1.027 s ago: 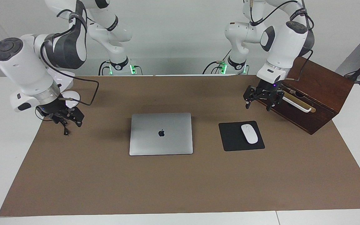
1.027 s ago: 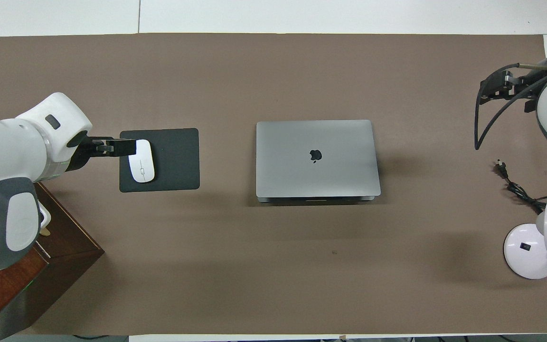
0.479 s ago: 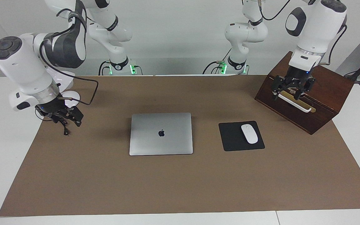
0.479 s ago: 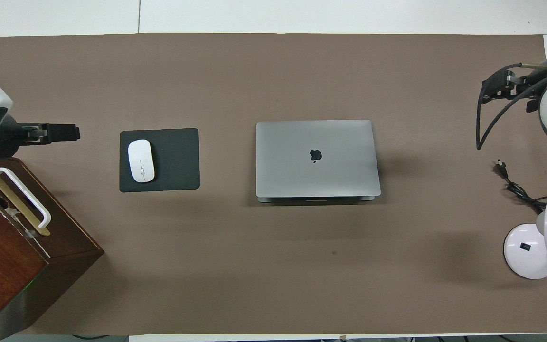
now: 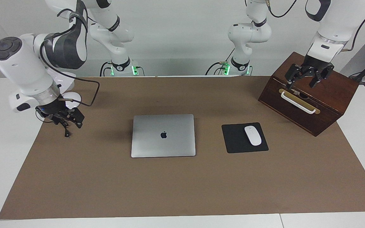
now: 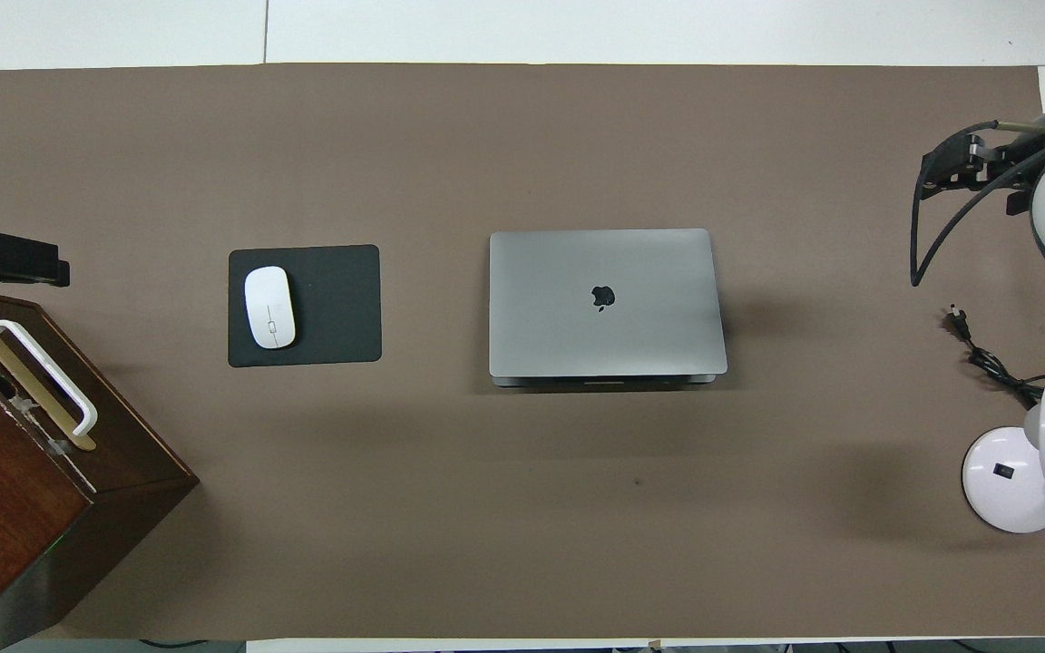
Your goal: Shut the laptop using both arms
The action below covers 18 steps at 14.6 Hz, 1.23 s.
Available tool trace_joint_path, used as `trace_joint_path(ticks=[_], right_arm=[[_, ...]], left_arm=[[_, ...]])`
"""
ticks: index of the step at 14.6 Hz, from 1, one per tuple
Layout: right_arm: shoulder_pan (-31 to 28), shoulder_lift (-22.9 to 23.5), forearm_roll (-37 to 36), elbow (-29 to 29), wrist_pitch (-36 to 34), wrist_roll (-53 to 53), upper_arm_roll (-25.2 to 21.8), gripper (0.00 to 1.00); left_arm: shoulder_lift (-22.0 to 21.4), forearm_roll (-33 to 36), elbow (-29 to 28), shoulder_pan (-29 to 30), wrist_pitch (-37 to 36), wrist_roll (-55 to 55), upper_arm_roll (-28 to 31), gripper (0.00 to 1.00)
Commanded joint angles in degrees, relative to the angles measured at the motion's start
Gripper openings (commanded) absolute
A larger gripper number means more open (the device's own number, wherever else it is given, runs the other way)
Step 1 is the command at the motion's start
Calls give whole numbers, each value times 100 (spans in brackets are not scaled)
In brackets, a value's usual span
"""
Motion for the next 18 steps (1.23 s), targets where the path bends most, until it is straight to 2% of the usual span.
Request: trace_joint_path(ticks=[1,5,7,13,18], right_arm=[[-85,-149,119,-181,42,-127,27,100],[-85,-149,119,-181,51,-118,27,100],[-120,-210,40,-172,42,-162,1,100],[-691,-395,-57,-163,24,-785,1,100],[-648,-448,-57,-233,7,-847,10,100]], left_arm=[[184,119,511,193,-478,4,-36,100],[44,128,204,290,-477,13,-37,100],[26,128,186,281,-592,4,-28,100],[52,136,221,307,-329,21,-36,100],[35,128,107,299,-47,30,-28,100]])
